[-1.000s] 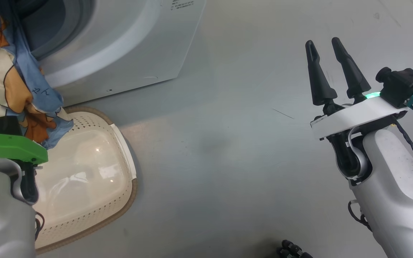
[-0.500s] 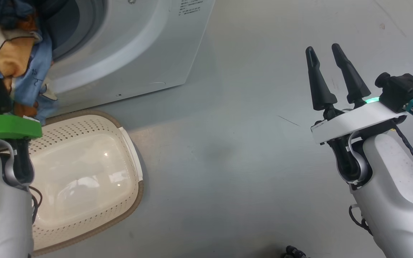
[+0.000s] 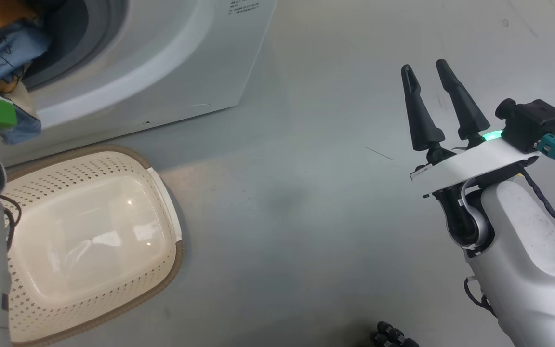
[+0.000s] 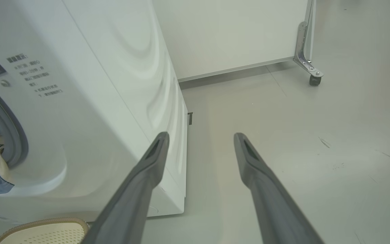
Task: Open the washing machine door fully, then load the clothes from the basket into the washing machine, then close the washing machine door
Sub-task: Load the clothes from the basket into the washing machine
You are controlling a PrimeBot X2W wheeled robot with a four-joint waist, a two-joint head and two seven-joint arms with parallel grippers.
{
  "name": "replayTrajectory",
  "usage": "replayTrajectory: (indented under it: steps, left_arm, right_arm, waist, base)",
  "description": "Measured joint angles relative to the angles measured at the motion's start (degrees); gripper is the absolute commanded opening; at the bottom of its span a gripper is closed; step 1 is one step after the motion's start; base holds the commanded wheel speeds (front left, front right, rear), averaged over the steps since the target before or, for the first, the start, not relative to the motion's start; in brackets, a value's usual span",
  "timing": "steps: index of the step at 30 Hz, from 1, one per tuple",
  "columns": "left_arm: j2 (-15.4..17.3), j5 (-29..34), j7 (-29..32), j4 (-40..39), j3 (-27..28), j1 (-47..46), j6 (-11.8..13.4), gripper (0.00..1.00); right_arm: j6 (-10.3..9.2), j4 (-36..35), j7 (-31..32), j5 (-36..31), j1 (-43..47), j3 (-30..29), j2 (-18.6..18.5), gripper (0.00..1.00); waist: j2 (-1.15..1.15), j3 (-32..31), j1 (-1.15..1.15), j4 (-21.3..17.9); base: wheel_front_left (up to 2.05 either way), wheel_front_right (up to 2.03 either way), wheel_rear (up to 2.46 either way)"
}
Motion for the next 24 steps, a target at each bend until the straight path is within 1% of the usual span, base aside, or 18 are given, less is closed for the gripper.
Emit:
replayTrajectory:
  steps: [4,9,12,13,17,19,20,21,22,24]
  left_arm:
    - [1.6,0.1,3.2,2.7,0.4,-5.1,0.0,0.0]
    - [3.7,0.4,5.1,4.8,1.4,-11.9,0.7,0.0]
    - [5.2,1.4,4.4,5.2,1.9,-15.7,0.7,0.0]
    - [5.5,1.7,3.7,5.2,2.3,-17.0,1.2,0.0]
    - [5.8,2.1,-0.1,5.8,3.5,-20.8,2.4,0.0]
    - [5.7,2.2,-0.2,7.7,3.5,-21.3,3.2,0.0]
    - [5.7,2.2,1.0,9.4,3.4,-21.3,3.6,0.37]
    - [5.6,2.4,2.4,11.5,2.9,-21.1,3.7,0.94]
    - [5.3,2.7,3.1,13.4,2.6,-20.7,3.7,1.0]
    - [5.1,3.6,3.7,16.0,2.2,-20.0,4.2,1.0]
  right_arm:
    - [0.0,-0.2,0.0,0.3,-0.1,0.7,0.6,1.0]
    - [0.0,-0.3,0.0,0.5,-0.2,1.1,1.5,1.0]
    - [0.0,-0.3,0.0,0.5,-0.3,1.2,1.9,1.0]
    - [0.0,-0.3,0.0,0.5,-0.3,1.1,2.1,1.0]
    - [0.0,-0.2,0.0,0.5,-0.5,0.7,2.6,1.0]
    - [0.0,-0.1,0.0,0.5,-0.5,0.0,2.6,1.0]
    - [0.0,-0.1,0.0,0.5,-0.5,-0.2,2.6,1.0]
    - [0.0,0.1,0.0,0.5,-0.5,-0.4,2.6,1.0]
    - [0.0,0.3,0.0,0.5,-0.5,-0.6,2.6,1.0]
    - [0.0,0.4,0.0,0.5,-0.5,-0.7,2.6,1.0]
  waist:
    - [0.0,1.3,0.0,-1.0]
    - [0.0,2.9,0.0,-2.9]
    - [0.0,3.7,0.0,-4.3]
    - [0.0,4.0,0.0,-4.7]
    - [0.0,5.0,0.0,-6.4]
    - [0.0,5.4,0.0,-7.1]
    - [0.0,5.6,0.0,-7.3]
    - [0.0,5.7,0.0,-7.4]
    - [0.0,5.7,0.0,-7.5]
    - [0.0,5.4,0.0,-7.4]
  base:
    - [0.0,0.0,0.0]
    - [0.0,0.0,0.0]
    - [0.0,0.0,0.0]
    - [0.0,0.0,0.0]
    - [0.0,0.0,0.0]
    - [0.0,0.0,0.0]
    - [0.0,0.0,0.0]
    - [0.0,0.0,0.0]
    - [0.0,0.0,0.0]
    - [0.0,0.0,0.0]
